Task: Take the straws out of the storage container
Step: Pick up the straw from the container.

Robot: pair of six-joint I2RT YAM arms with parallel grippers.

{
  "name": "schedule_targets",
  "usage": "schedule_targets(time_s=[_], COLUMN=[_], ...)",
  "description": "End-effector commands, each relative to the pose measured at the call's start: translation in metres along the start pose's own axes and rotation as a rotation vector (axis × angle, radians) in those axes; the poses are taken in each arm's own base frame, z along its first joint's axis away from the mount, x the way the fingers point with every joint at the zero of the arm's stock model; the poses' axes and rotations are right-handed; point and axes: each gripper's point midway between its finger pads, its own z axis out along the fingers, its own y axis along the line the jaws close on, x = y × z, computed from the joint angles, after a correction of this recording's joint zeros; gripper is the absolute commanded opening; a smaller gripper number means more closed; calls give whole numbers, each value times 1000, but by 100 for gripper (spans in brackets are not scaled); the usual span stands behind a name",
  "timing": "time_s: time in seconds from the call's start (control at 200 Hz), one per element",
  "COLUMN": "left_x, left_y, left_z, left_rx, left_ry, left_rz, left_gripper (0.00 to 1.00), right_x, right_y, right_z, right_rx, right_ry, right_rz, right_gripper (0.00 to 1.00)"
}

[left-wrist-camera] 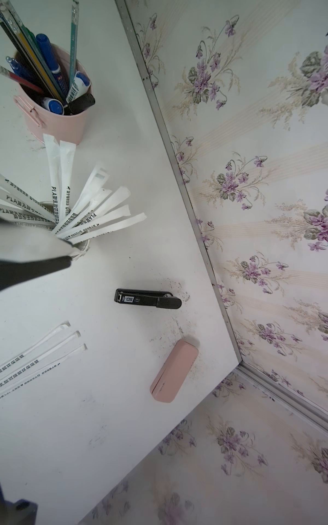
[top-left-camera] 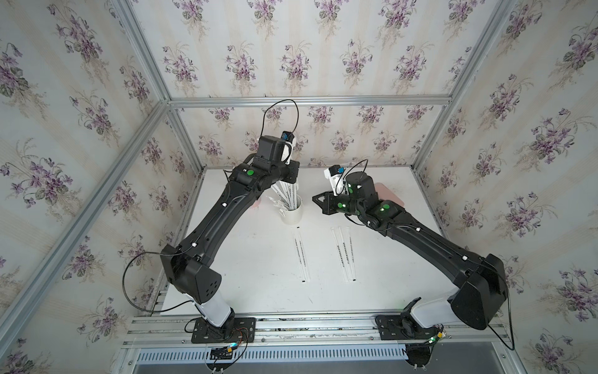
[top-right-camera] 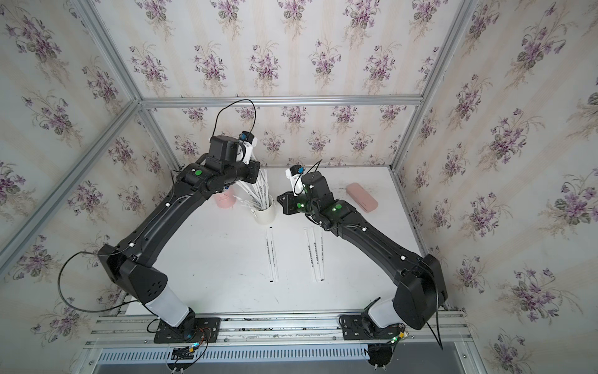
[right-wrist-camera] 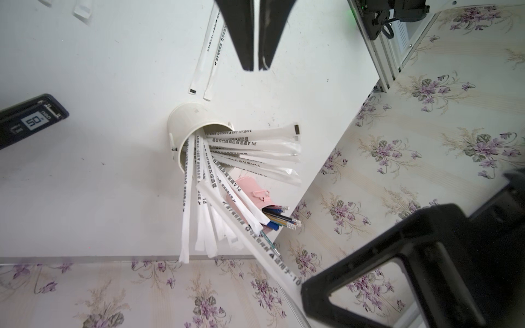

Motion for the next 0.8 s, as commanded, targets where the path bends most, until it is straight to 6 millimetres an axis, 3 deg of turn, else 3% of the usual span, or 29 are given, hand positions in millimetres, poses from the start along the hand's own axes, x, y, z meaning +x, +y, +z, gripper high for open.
schedule_targets(time_s=[0.0,0.21,0.375,0.485,0.51,0.599,0.794], left_x=[-1,4,22,48,51,74,122], left_y=[-9,-27,-44,-53,-55,-61,-78], left_z=[-20,-55,-88,-100,-114,-125,-130], left_rx=[49,148,248,308,319,361,463], left_ry=[9,23,74,162,159,245,427], left_rz=[6,-14,-51,-82,-85,-126,-249], left_gripper=[0,0,0,0,0,0,0], right_x=[-16,-31,-34,-32,-30,-27,-13], right_y=[4,11,13,9,8,8,11], right_z=[-13,-35,-54,-65,-67,-70,-70], right_rx=[18,23,39,59,63,57,3], right_ry=[-53,-119,-162,-185,-186,-186,-180], right_rz=[28,45,41,38,40,44,71], right_gripper=[10,9,9,9,9,9,8])
